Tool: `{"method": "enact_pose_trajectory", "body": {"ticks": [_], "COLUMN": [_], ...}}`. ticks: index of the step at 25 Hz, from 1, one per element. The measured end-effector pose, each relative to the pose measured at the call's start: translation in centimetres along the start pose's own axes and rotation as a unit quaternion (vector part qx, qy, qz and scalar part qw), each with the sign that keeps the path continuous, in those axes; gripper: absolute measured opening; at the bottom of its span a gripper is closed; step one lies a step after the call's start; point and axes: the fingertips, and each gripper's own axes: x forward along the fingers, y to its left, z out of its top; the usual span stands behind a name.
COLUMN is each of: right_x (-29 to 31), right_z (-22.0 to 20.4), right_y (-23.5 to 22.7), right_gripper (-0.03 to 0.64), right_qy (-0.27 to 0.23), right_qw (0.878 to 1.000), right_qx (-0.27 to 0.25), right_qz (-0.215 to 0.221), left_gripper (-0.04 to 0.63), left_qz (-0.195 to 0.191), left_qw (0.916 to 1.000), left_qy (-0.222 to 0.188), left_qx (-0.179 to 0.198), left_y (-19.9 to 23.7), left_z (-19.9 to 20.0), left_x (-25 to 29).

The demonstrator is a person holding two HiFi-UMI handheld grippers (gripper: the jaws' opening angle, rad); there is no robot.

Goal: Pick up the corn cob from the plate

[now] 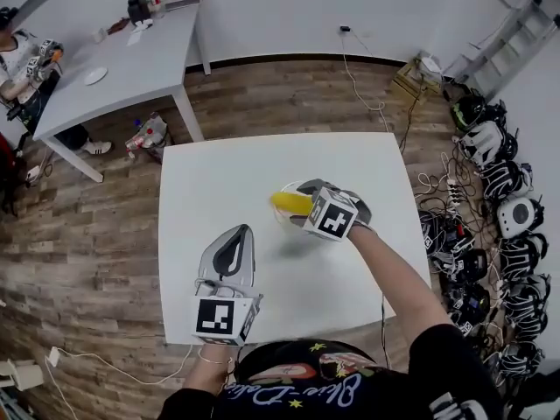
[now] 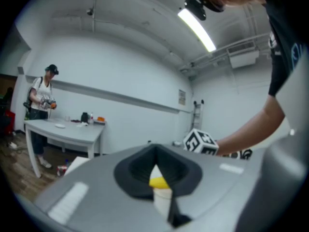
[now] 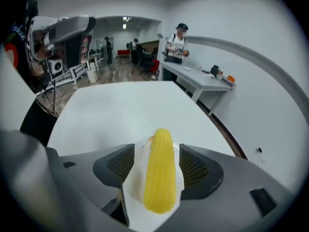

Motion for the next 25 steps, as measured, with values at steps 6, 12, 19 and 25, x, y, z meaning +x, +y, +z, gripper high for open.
{"method": "enact_pose_trajectory", "body": {"ticks": [6,12,19,25], "right_x": [4.2,5.7,5.7,-0.7], "right_z": [-1.9,-2.8,-3.0,-2.6], "right_y": [-1.2,-1.0,-1.0,-2.9], "right_gripper": [0.273,0.272,0.256,0.255], "right_qy": [0.085,0.115,0.084,-0.102], "right_qw": [0.995,0.989,0.989,0.965], "right_qx": [0.003,0.046,0.093,0.239], "right_qz": [0.043,0.079,0.075,-0.016], "left_gripper": [-0.003,-0.003,-0.003,-0.003], "left_qz": [0.020,0.024,0.035,0.043], "left_qw": [0.9989,0.9982,0.9983,0.9987], "left_qy": [0.012,0.021,0.020,0.018], "left_qx": [-0.041,-0.051,-0.042,-0.022], "left_y": [5.0,6.4,6.9,4.5], "left_z": [-2.3,-3.3,-3.3,-2.3], "left_x": [0.9,1.0,0.8,0.6]}}
